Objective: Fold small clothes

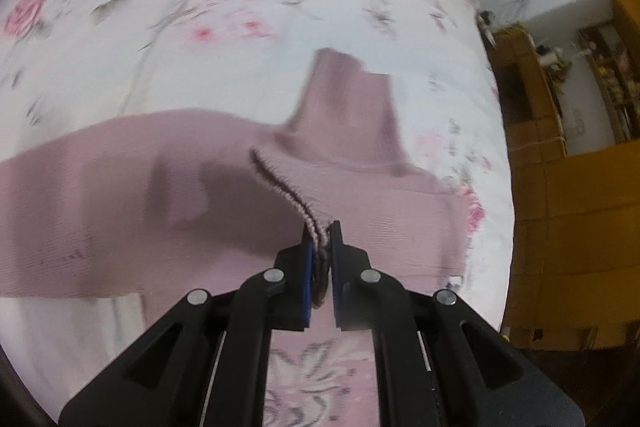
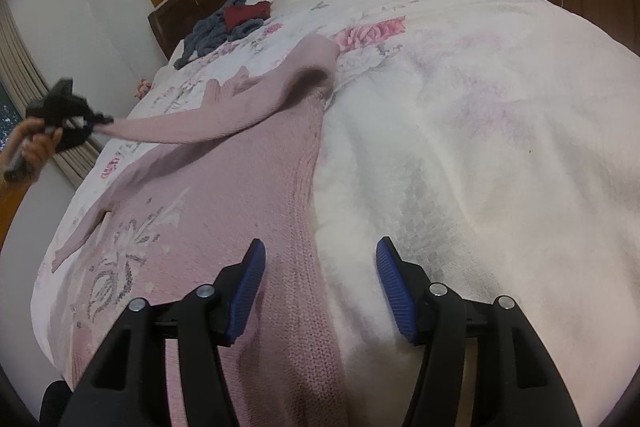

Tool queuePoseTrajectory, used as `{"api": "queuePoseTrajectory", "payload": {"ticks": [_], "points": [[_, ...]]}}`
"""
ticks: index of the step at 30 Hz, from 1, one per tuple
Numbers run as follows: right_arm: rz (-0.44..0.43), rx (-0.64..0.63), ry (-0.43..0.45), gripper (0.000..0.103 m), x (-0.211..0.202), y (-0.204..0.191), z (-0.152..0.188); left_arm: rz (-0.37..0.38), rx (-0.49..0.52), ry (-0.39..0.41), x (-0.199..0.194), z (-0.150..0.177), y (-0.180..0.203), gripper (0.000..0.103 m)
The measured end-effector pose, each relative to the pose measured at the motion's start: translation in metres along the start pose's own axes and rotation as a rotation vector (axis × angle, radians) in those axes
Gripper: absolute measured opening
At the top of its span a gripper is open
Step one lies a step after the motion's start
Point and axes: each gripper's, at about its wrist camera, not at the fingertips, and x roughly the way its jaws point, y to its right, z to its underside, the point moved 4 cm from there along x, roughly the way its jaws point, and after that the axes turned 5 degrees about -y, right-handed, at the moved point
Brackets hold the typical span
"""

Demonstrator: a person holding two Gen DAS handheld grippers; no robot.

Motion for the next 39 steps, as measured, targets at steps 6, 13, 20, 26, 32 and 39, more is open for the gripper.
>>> {"api": "queuePoseTrajectory", "payload": {"ticks": [6, 13, 20, 26, 32, 39], "points": [[0.002, 0.004, -0.003, 0.059, 0.001, 0.001, -0.001, -0.017, -0.065, -0.007, 0.008, -0.001, -0.054, 0.005], [0.011, 0.004, -0.008, 0.059, 0.003, 0.001, 0.0, -0.065, -0.113, -0.042, 0.043, 0.003, -0.105, 0.006], [0.01, 0.005, -0.013, 0.059, 0.005, 0.002, 0.0, -0.23, -0.056, 0.006, 0.05, 0.005, -0.11, 0.012], [0.003, 0.014, -0.009, 0.061, 0.007, 0.002, 0.0, -0.056, -0.039, 0.172, 0.007, 0.009, -0.068, 0.03], [0.013, 0.0, -0.015, 0.062, 0.007, 0.001, 0.001, -0.202, 0.005, 0.053, 0.07, 0.02, -0.071, 0.03], [0.032, -0.02, -0.036, 0.065, 0.004, -0.006, -0.001, -0.17, -0.095, 0.1, 0.039, 0.032, -0.112, 0.049]]}}
